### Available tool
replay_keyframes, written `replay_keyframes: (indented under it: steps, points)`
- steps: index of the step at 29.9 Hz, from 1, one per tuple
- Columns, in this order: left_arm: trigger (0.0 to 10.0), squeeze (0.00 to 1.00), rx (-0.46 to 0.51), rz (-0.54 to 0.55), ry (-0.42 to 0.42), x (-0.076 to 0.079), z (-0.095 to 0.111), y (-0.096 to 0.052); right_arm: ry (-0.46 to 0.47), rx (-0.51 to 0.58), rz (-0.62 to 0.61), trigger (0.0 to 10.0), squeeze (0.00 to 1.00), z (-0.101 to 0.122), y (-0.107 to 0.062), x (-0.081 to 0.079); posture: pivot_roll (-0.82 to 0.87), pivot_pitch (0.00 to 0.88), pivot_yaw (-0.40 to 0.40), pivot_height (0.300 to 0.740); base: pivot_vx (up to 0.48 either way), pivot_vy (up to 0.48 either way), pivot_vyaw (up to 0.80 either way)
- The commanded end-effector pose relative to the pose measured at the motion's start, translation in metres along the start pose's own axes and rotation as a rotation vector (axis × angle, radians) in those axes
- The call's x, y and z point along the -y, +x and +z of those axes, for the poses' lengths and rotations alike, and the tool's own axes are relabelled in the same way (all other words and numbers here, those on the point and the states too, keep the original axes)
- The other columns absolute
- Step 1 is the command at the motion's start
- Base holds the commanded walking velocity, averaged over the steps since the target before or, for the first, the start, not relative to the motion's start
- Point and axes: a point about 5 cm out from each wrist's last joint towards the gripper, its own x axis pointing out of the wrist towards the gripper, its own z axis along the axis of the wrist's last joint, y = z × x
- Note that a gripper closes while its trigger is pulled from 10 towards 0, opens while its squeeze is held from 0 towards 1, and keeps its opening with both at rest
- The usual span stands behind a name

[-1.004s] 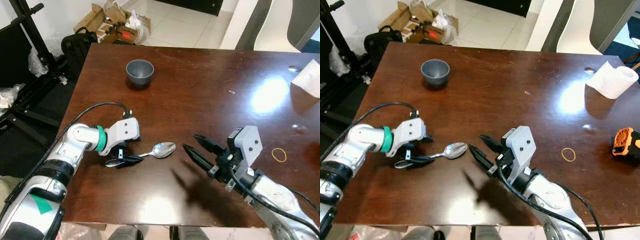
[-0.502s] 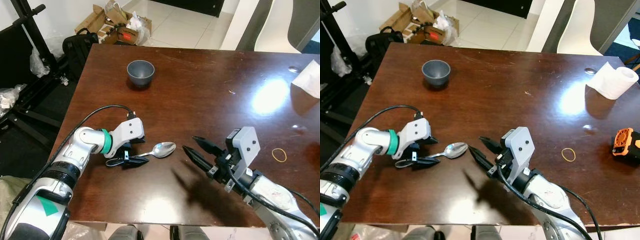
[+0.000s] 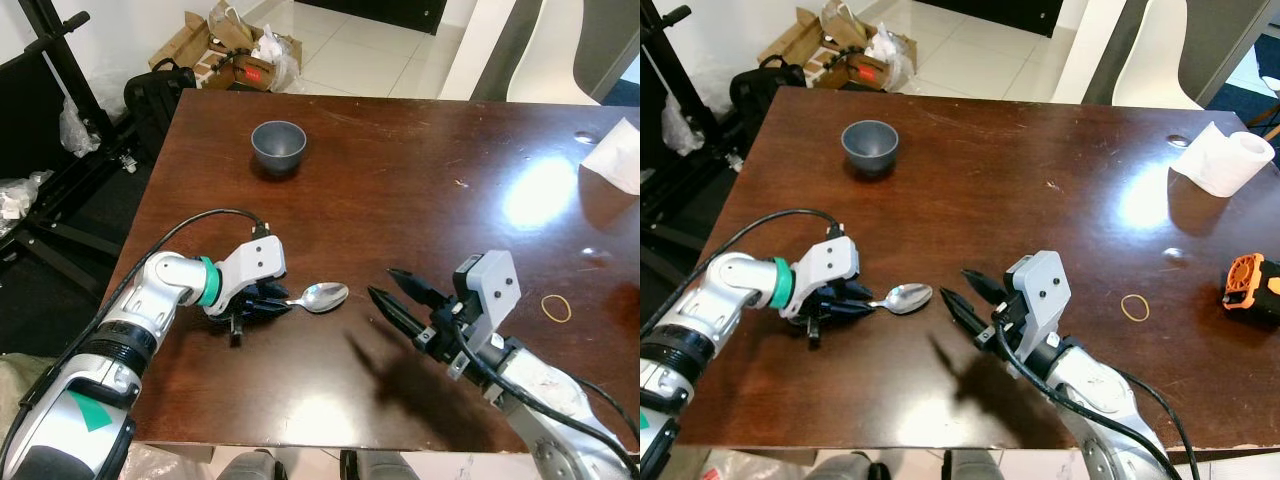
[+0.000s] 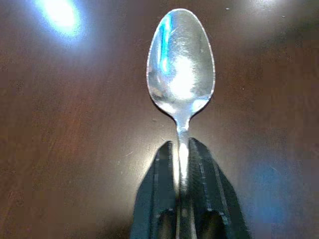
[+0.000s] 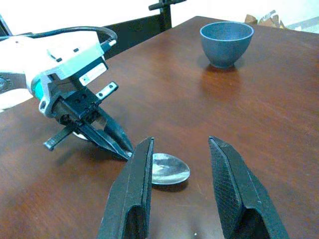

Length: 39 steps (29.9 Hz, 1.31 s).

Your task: Setting the table

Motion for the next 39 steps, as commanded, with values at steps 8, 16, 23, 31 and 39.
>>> replay_keyframes:
  steps: [8,16,23,31,39]
  points:
    - [0.0,0.0,-0.012,-0.027,-0.042,0.01,-0.008,0.007,-0.01,0.001,-0.046,10.0,0.0,0.0,-0.002,0.008,-0.04,0.012,0.053,0.74,0.0,0.0,0.0]
    - [10.0,0.0,0.122,0.125,-0.049,-0.003,0.021,0.003,-0.049,0.058,-0.199,10.0,0.0,0.008,0.0,0.022,-0.04,0.011,0.057,0.74,0.0,0.0,0.0]
    - [10.0,0.0,0.225,0.279,-0.043,-0.016,0.047,-0.012,-0.074,0.14,-0.351,10.0,0.0,0.023,0.001,0.037,-0.03,0.005,0.056,0.74,0.0,0.0,0.0]
    - [10.0,0.0,0.24,0.38,-0.038,-0.019,0.049,-0.018,-0.079,0.176,-0.413,10.0,0.0,0.028,0.001,0.043,-0.02,0.0,0.053,0.74,0.0,0.0,0.0]
    - [10.0,0.0,0.27,0.44,-0.083,-0.022,0.055,-0.014,-0.069,0.185,-0.453,10.0,0.0,0.026,0.0,0.046,-0.03,0.0,0.051,0.74,0.0,0.0,0.0]
